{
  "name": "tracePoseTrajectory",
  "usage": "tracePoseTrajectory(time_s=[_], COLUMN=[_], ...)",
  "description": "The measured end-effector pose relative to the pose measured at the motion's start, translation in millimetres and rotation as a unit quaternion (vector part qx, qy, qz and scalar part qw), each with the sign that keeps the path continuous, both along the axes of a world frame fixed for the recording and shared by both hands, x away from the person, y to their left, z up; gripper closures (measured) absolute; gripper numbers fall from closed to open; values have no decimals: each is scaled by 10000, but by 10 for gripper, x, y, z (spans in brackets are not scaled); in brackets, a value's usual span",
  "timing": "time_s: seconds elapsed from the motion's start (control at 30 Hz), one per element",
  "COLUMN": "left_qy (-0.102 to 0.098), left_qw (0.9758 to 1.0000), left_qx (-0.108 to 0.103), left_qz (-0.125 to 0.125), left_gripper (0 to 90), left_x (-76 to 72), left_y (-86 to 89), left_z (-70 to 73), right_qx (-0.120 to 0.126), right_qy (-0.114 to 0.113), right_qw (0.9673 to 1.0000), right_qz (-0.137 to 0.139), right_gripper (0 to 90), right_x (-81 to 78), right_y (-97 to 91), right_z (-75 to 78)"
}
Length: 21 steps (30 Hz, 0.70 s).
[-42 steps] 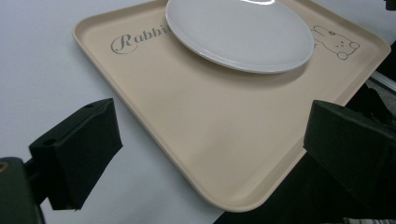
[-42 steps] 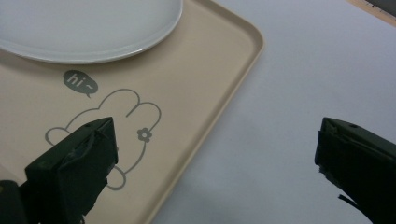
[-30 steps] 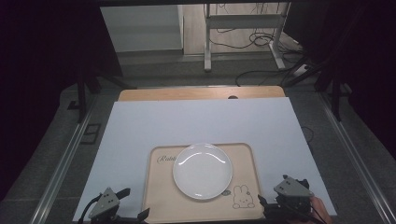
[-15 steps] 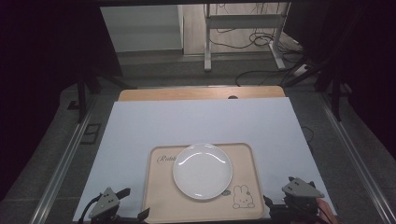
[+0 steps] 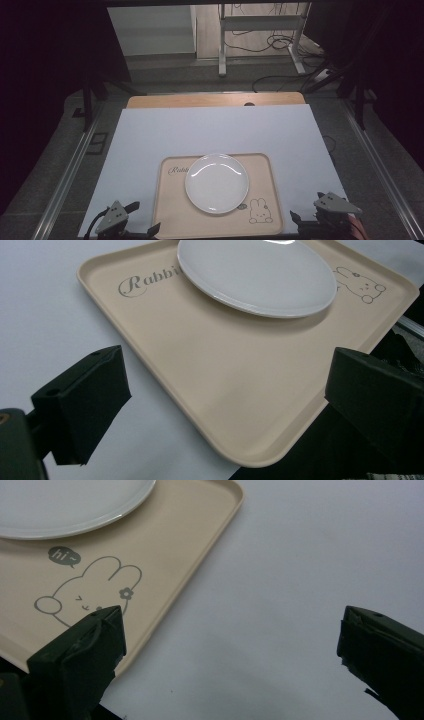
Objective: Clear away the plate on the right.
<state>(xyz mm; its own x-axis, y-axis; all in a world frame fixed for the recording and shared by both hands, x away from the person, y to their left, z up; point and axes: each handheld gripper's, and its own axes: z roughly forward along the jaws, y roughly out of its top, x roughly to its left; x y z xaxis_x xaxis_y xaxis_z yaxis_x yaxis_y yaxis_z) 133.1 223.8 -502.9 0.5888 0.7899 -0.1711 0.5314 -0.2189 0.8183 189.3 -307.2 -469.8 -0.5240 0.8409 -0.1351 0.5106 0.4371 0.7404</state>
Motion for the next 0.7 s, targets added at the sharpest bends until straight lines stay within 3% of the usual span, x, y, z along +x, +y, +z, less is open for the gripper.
tracePoseTrajectory(time_s=[0.7], left_qy=[9], left_qw=[10000], left_qx=[6], left_qz=[-1], left_gripper=[38], left_x=[6], left_y=[-5], left_z=[0], right_qx=[17], right_qy=[-37], right_qw=[9997], right_qz=[-229], right_gripper=[0], right_x=[-68], right_y=[-260], right_z=[-79])
